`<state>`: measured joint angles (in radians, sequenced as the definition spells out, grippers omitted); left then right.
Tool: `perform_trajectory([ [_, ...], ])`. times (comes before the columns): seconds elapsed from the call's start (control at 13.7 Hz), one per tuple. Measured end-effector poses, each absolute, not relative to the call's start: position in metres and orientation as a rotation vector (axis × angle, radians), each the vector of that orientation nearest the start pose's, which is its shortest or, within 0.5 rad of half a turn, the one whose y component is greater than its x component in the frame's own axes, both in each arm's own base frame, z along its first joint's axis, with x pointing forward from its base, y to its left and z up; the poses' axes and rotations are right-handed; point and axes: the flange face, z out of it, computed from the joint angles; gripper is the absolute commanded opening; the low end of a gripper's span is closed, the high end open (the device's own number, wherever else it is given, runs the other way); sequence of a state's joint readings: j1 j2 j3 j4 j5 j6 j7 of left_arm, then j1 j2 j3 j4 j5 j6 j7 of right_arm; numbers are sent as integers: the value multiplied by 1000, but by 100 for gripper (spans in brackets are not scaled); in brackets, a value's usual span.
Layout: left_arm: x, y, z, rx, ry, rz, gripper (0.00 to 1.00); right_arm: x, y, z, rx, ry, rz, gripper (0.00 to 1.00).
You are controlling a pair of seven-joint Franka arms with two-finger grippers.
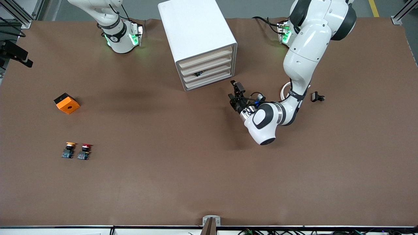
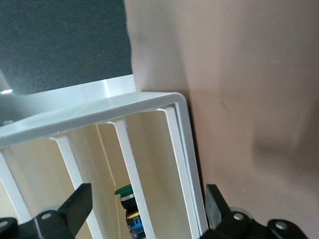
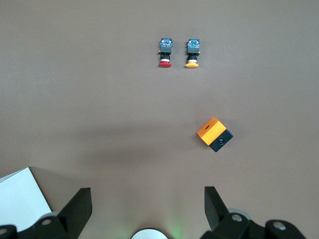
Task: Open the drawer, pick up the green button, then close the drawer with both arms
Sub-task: 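Reach the left gripper to the drawer front of the cabinet, then grasp the drawer with the left gripper and pull it open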
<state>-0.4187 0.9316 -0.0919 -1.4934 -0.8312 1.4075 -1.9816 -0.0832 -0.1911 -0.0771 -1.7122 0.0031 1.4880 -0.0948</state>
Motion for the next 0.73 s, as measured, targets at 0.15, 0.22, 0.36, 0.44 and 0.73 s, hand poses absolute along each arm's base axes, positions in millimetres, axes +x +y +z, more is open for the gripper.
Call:
perform_trajectory([
  [0.15, 484, -372, 121, -1257, -1675, 1414, 100, 478, -82, 650, -3117, 103, 49, 100],
  [0.22, 483, -372, 120, -1239, -1673, 1408, 100, 478, -83, 650, -3117, 104, 49, 100],
  [0.36, 475, -375, 120, -1207, -1635, 1406, 91, 478, -83, 650, -3117, 103, 48, 100],
  [0.44, 470, -377, 120, -1193, -1609, 1407, 79, 478, -83, 650, -3117, 103, 49, 100],
  [0.73, 453, -385, 118, -1172, -1540, 1417, 56, 479, -83, 651, -3119, 99, 27, 100],
])
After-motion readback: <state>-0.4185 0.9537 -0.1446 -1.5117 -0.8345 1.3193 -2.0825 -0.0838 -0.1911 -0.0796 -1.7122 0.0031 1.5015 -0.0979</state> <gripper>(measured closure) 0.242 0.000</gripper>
